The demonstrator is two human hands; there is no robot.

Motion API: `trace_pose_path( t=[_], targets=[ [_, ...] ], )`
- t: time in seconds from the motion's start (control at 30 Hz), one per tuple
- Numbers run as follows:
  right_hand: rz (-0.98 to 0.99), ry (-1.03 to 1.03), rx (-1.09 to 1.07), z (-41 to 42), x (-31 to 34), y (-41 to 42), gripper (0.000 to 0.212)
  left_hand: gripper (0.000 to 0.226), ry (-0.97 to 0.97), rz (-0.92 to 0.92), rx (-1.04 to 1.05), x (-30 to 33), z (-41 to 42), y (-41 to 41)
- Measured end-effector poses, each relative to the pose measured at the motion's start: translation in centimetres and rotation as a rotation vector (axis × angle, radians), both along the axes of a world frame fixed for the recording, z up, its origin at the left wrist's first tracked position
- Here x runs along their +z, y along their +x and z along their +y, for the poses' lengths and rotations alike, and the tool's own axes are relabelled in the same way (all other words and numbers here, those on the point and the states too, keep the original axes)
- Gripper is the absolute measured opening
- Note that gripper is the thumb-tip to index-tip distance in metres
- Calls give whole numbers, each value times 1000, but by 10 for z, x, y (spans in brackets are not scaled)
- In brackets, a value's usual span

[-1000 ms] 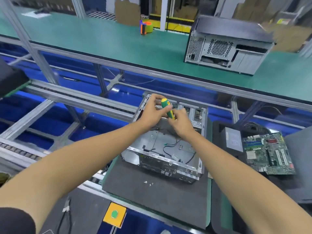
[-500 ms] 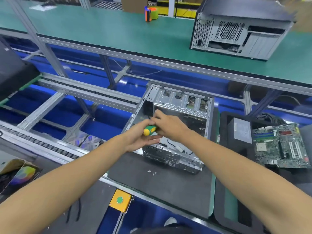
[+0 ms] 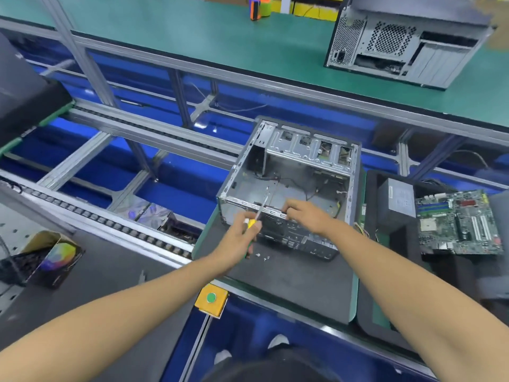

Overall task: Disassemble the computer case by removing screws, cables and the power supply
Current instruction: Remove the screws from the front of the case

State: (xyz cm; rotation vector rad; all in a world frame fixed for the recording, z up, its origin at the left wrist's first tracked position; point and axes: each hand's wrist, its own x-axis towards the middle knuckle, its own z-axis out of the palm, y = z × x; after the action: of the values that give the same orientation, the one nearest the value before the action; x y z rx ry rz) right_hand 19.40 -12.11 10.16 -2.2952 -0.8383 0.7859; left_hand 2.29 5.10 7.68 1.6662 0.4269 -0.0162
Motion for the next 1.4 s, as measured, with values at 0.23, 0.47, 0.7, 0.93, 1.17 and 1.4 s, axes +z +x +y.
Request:
trace_pose_path(
  t=[0.23, 0.47, 0.7, 0.93, 1.17, 1.4],
  targets=[
    [-24, 44, -158, -7, 0, -15, 25, 7, -55, 65, -50, -29, -37, -34],
    [-108, 17, -226, -6, -3, -23, 15, 26, -54, 35, -73, -28, -49, -30],
    [-110, 24, -223, -6, -5, -22, 19, 48, -95, -34, -63, -33, -49, -25],
    [-55, 85, -254, -7, -7, -21, 27, 48, -94, -38, -85, -33, -50, -24],
    [-49, 115, -234, -8, -9, -19, 22, 48, -109, -26, -75, -37, -54, -21],
    [-52, 126, -229, -8, -8, -19, 25, 47, -257, 38, -5, -38, -58, -17]
  ],
)
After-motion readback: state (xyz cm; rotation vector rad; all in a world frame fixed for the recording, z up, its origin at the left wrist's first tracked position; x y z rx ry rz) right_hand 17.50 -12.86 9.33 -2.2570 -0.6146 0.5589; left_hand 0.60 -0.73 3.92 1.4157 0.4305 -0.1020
